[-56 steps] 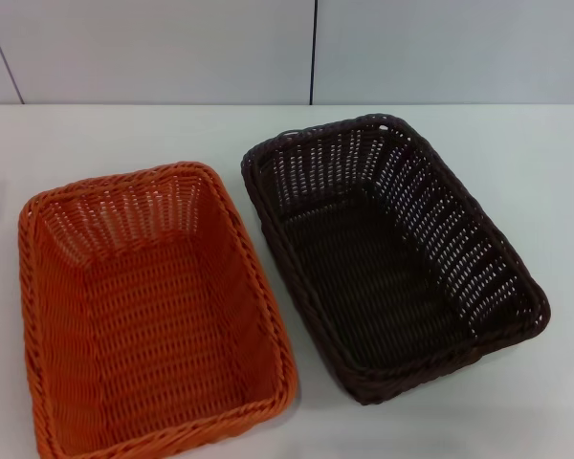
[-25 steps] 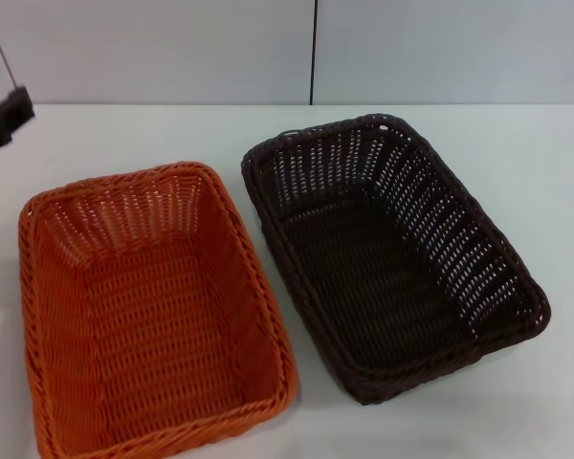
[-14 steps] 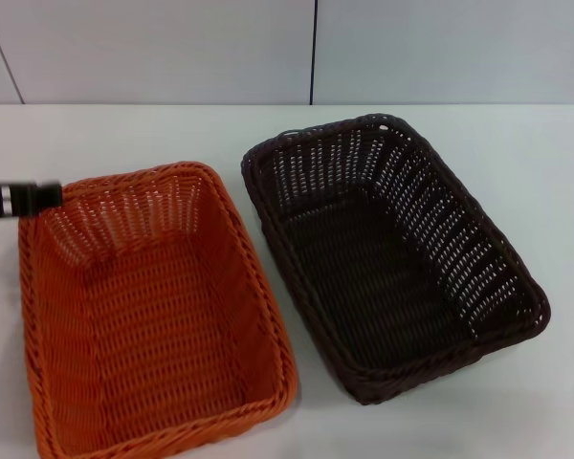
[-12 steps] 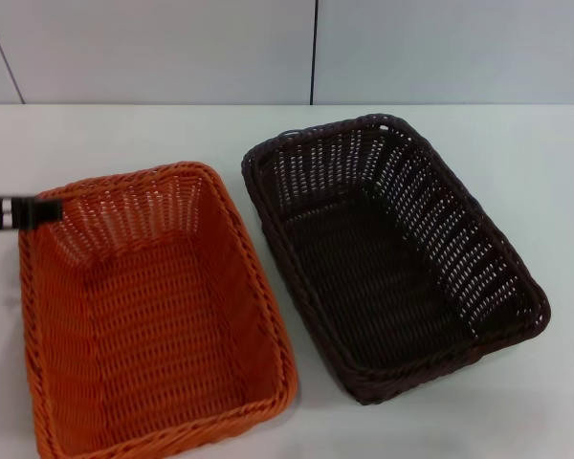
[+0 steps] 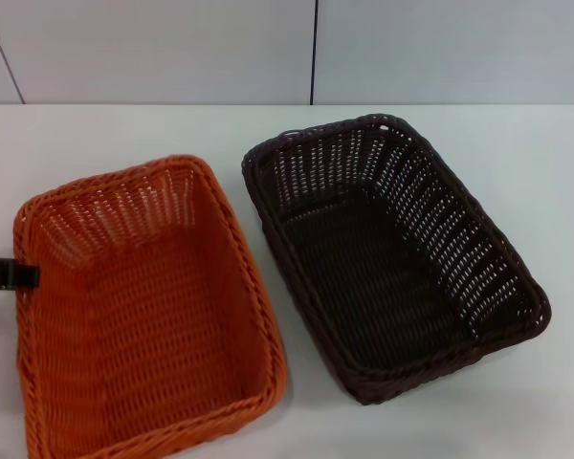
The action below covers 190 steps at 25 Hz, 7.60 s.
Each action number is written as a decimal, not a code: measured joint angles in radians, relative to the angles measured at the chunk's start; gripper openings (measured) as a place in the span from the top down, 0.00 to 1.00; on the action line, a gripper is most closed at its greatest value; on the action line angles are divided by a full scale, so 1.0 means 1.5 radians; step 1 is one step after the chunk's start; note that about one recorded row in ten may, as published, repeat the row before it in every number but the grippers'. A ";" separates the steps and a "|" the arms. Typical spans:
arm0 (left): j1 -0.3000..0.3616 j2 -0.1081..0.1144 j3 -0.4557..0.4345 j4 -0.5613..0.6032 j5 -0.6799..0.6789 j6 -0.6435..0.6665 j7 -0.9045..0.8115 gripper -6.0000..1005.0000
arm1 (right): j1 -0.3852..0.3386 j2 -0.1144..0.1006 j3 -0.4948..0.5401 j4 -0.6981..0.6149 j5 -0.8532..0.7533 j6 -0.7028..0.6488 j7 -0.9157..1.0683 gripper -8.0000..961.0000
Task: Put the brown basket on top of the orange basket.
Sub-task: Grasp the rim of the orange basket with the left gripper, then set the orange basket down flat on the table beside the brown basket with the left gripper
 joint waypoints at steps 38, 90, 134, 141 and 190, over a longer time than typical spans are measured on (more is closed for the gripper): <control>-0.058 -0.004 -0.040 0.050 -0.127 -0.116 -0.031 0.34 | 0.033 -0.005 0.010 0.011 -0.001 0.002 0.000 0.29; -0.273 0.057 -0.390 0.260 -0.099 -0.147 0.524 0.84 | -0.015 0.013 0.014 -0.038 -0.001 -0.002 -0.086 0.29; -0.578 0.111 -0.302 0.633 -0.167 -0.289 0.905 0.84 | -0.145 0.016 -0.007 -0.149 -0.052 -0.008 -0.094 0.29; -0.642 0.085 -0.295 0.686 -0.153 -0.241 0.917 0.84 | -0.157 0.016 -0.007 -0.145 -0.058 -0.014 -0.094 0.29; -0.670 0.046 -0.284 0.742 -0.125 -0.105 0.913 0.85 | -0.166 0.016 -0.044 -0.146 -0.071 -0.038 -0.091 0.29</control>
